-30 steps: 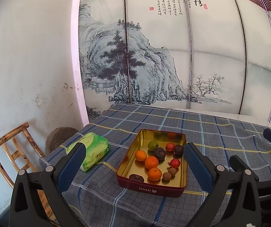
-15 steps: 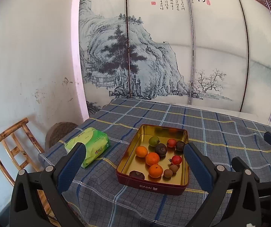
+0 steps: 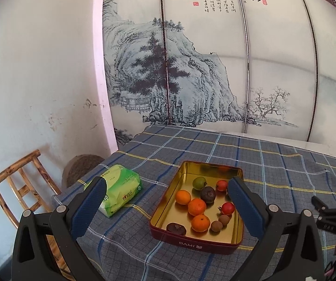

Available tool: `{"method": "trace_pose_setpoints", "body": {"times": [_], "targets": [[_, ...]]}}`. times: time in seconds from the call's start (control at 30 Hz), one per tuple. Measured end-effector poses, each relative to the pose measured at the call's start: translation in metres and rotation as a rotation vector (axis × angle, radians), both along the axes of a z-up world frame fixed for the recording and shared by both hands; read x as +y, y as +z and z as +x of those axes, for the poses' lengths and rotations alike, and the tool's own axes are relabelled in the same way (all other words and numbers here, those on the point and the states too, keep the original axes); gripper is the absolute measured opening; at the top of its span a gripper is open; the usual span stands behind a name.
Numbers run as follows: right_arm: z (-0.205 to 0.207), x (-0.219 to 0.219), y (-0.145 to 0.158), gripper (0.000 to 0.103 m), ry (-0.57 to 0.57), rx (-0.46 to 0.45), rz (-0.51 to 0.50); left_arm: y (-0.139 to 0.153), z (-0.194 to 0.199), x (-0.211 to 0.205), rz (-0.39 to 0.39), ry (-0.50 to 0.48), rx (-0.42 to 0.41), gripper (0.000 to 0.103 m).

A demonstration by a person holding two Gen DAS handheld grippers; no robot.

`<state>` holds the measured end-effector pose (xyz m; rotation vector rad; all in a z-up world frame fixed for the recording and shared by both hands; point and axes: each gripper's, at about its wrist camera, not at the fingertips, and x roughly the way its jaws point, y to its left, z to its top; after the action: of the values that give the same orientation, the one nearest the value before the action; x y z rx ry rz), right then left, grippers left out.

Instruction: Organize fruits

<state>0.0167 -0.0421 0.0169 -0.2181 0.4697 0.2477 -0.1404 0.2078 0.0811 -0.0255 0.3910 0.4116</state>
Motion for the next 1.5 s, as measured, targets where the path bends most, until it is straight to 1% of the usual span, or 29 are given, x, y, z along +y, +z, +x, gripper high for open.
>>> {"method": "trace_pose_setpoints", "body": {"times": [0.07,0.2,0.3,0.33,0.4,0.57,0.6,0.73,0.8,0.83,0.87,0.9,0.93,1.07,1.17,1.3,1.43,1.5], "targets": [[0.021,-0.019,-0.007,0.103,-0.034,0.030,-0.028,0.002,0.008,0.001,-0.001,0.002,0.020,0.103],[0.072,-0.059,-0.024,0.103,-0.118,0.136,-0.104,0.006,0.023,0.003,0.004,0.015,0.052,0.103],[0.103,-0.088,-0.035,0.103,-0.167,0.230,-0.110,0.006,0.033,0.005,0.006,0.020,0.074,0.103],[0.114,-0.093,-0.035,0.103,-0.180,0.248,-0.108,0.006,0.037,0.005,0.004,0.020,0.079,0.103],[0.124,-0.104,-0.039,0.103,-0.192,0.278,-0.103,0.004,0.041,0.006,0.003,0.022,0.092,0.103],[0.142,-0.120,-0.063,0.103,-0.220,0.335,-0.144,0.001,0.050,0.008,0.002,0.026,0.116,0.103],[0.145,-0.122,-0.063,0.103,-0.211,0.323,-0.118,0.000,0.051,0.009,0.002,0.027,0.119,0.103],[0.165,-0.138,-0.066,0.103,-0.226,0.361,-0.057,-0.002,0.053,0.016,-0.013,0.035,0.133,0.103],[0.181,-0.149,-0.071,0.103,-0.199,0.413,0.027,-0.003,0.055,0.022,-0.030,0.044,0.140,0.103],[0.185,-0.159,-0.075,0.103,-0.191,0.458,0.103,-0.003,0.055,0.024,-0.036,0.046,0.143,0.103],[0.188,-0.162,-0.075,0.103,-0.200,0.445,0.119,-0.004,0.055,0.026,-0.043,0.050,0.147,0.103],[0.188,-0.166,-0.076,0.103,-0.221,0.455,0.117,-0.005,0.055,0.029,-0.049,0.053,0.149,0.103],[0.187,-0.166,-0.076,0.103,-0.222,0.451,0.101,-0.005,0.054,0.032,-0.053,0.058,0.146,0.103],[0.185,-0.168,-0.077,0.103,-0.223,0.450,0.101,-0.007,0.053,0.042,-0.055,0.074,0.148,0.103],[0.186,-0.168,-0.077,0.103,-0.222,0.451,0.100,-0.007,0.053,0.046,-0.060,0.066,0.152,0.103],[0.189,-0.167,-0.078,0.103,-0.222,0.451,0.100,-0.009,0.049,0.044,-0.040,0.080,0.158,0.103],[0.187,-0.168,-0.078,0.103,-0.222,0.451,0.100,-0.008,0.044,0.046,-0.040,0.090,0.164,0.103],[0.187,-0.168,-0.078,0.103,-0.222,0.451,0.100,-0.007,0.043,0.046,-0.024,0.102,0.169,0.103]]}}
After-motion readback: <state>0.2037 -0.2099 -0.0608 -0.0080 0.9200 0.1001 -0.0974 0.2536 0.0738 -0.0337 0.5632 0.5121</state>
